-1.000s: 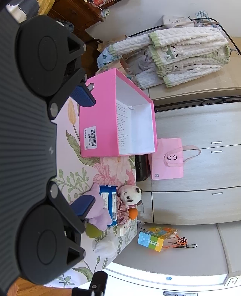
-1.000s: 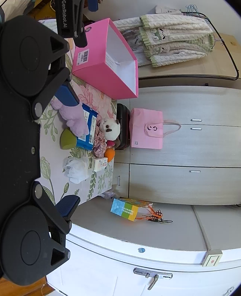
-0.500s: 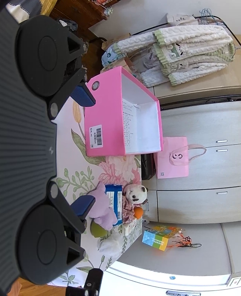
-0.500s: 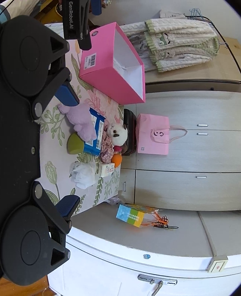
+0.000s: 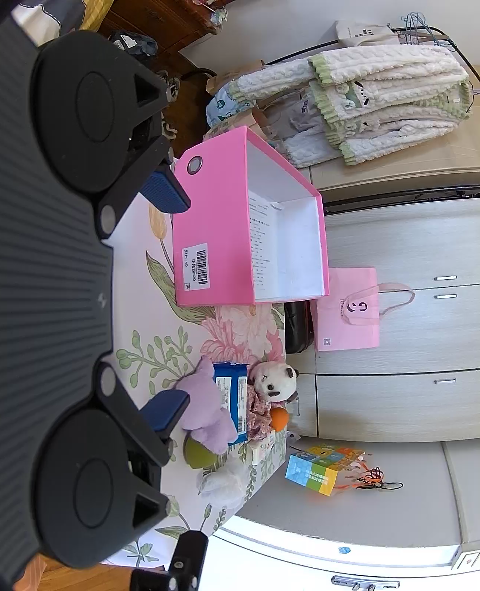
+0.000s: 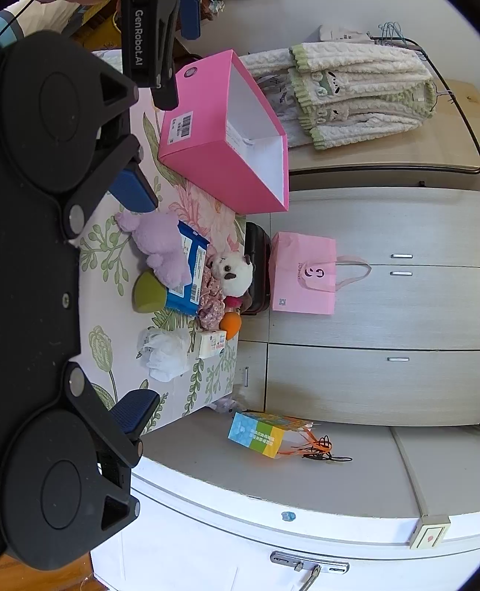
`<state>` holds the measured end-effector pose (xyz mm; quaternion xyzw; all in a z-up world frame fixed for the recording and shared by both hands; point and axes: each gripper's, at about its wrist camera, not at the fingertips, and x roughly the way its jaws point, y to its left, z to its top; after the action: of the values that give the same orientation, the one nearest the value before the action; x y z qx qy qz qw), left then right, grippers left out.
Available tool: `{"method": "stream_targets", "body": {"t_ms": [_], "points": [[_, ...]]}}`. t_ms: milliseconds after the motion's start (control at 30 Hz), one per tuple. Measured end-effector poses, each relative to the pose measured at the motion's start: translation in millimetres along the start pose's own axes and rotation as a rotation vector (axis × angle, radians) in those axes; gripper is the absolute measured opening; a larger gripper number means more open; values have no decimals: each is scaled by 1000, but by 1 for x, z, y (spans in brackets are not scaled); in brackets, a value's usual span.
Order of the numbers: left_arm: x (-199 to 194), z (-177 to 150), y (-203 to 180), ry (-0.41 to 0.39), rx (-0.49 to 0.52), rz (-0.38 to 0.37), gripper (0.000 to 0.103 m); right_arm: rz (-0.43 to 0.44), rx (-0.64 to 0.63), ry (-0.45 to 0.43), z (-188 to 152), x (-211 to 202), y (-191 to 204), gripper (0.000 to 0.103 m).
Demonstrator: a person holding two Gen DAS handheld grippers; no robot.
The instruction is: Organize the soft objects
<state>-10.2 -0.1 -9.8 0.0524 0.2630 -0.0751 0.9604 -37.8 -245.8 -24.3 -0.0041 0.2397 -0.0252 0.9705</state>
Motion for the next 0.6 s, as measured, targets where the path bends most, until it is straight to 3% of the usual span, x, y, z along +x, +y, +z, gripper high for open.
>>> {"method": "stream_targets", "body": {"t_ms": [600], "points": [[1,1,1,5,-4,-8,103,27,-10,3,2,0,2,103]]}}
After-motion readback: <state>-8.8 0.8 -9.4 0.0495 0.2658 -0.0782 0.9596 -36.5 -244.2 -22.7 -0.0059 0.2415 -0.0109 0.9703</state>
